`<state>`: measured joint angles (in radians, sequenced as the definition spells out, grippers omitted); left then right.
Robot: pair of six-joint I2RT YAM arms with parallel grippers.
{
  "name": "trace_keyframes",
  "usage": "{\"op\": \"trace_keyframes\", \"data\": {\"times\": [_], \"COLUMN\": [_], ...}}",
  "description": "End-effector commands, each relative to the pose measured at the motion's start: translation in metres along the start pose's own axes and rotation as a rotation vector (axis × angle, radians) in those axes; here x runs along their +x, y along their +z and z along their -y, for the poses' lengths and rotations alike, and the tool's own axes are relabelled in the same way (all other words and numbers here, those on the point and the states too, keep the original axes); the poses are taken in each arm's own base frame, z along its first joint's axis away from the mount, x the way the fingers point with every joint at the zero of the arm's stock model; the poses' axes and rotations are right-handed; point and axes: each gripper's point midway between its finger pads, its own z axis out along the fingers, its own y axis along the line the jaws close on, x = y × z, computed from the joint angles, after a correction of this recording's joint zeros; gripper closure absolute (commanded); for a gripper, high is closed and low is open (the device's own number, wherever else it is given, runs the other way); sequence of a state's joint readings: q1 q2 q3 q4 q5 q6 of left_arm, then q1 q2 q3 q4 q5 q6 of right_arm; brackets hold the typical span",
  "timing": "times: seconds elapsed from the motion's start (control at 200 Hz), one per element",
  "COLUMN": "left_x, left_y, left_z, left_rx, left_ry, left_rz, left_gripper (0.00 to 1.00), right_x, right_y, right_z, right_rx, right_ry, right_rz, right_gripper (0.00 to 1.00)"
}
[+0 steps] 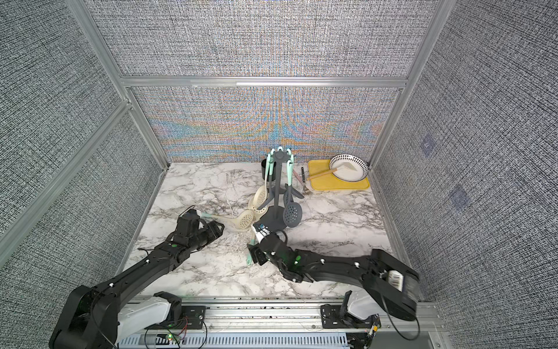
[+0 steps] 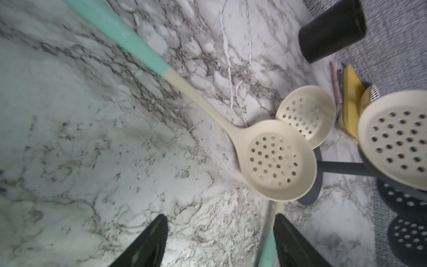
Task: Hang the skimmer on the kitchen utensil rack
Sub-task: Pick up the skimmer from the center of the board.
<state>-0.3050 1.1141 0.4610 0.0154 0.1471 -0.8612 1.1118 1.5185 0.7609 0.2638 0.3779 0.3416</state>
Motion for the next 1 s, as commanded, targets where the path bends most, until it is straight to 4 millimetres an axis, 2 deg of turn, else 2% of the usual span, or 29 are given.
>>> {"op": "trace_keyframes", "data": {"times": [0.0,0.1,0.235,0.45,0.641,0.761,0.996], "left_x": [-0.008,-0.011,-0.009,-0.005,0.002,0.002,-0.003], "left_y": [-0.007,-0.011,-0.014,-0.017,-0.013,-0.015,-0.018], "left_z": [0.013,0.008,0.005,0.002,-0.008,-0.017,-0.029], "left_rx": [0.104,0.112,0.11,0.105,0.082,0.056,0.038], "left_ry": [-0.036,-0.045,-0.03,-0.016,-0.027,-0.053,-0.087], "left_rz": [-0.001,0.008,0.005,0.005,-0.008,0.008,0.026], "left_gripper": [0.26,0.26,0.26,0.27,0.28,0.3,0.31], "right_x": [-0.01,-0.015,-0.015,-0.011,-0.015,-0.018,-0.016], "right_y": [0.021,0.043,0.068,0.089,0.111,0.12,0.126], "right_z": [0.022,0.025,0.029,0.045,0.046,0.048,0.051], "right_rx": [0.221,0.304,0.345,0.396,0.367,0.364,0.362], "right_ry": [0.093,0.102,0.127,0.147,0.175,0.178,0.188], "right_rz": [0.019,-0.002,-0.036,-0.07,-0.079,-0.079,-0.078], "right_gripper": [0.25,0.27,0.25,0.23,0.25,0.35,0.7]}}
